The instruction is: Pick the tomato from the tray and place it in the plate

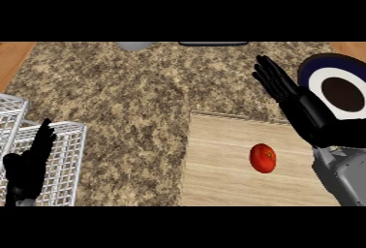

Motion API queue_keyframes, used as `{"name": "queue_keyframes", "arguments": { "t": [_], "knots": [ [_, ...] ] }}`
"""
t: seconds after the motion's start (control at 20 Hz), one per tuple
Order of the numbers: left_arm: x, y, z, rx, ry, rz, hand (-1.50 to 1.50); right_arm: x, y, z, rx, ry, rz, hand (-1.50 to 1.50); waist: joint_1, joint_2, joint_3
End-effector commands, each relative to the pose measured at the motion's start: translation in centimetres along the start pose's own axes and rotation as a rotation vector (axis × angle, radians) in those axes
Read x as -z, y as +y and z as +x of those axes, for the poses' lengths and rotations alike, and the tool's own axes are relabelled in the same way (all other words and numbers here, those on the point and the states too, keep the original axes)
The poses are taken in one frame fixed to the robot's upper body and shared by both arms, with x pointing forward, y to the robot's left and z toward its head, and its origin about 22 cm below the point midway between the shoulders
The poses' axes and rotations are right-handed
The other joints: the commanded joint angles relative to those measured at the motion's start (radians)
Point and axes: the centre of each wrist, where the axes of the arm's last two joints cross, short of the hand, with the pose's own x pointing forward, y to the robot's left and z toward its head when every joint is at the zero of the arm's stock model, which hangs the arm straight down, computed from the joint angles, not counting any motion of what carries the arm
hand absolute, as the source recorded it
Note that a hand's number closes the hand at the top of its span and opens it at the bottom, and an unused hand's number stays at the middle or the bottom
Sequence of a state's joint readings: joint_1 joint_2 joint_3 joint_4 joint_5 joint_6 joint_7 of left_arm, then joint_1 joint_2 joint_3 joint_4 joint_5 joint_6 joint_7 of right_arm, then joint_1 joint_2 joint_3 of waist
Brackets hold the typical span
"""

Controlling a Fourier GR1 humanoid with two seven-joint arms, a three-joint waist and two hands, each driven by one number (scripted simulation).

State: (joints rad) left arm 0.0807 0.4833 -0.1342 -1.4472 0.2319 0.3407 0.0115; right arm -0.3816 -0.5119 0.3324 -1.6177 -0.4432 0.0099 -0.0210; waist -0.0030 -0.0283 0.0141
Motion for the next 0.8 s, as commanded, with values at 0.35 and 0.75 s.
{"name": "queue_keyframes", "arguments": {
  "t": [0.35,0.75],
  "knots": [
    [0.2,-2.8,4.6,-0.009,0.003,-0.136,0.00,2.7,-2.2,6.1,-0.106,-0.587,0.323,1.50,-0.030,0.012,-0.009],
    [0.5,-4.6,6.8,-0.063,-0.092,-0.208,0.00,-1.0,-2.3,-6.4,0.532,-0.546,0.447,-1.50,0.030,0.063,-0.008]
  ]
}}
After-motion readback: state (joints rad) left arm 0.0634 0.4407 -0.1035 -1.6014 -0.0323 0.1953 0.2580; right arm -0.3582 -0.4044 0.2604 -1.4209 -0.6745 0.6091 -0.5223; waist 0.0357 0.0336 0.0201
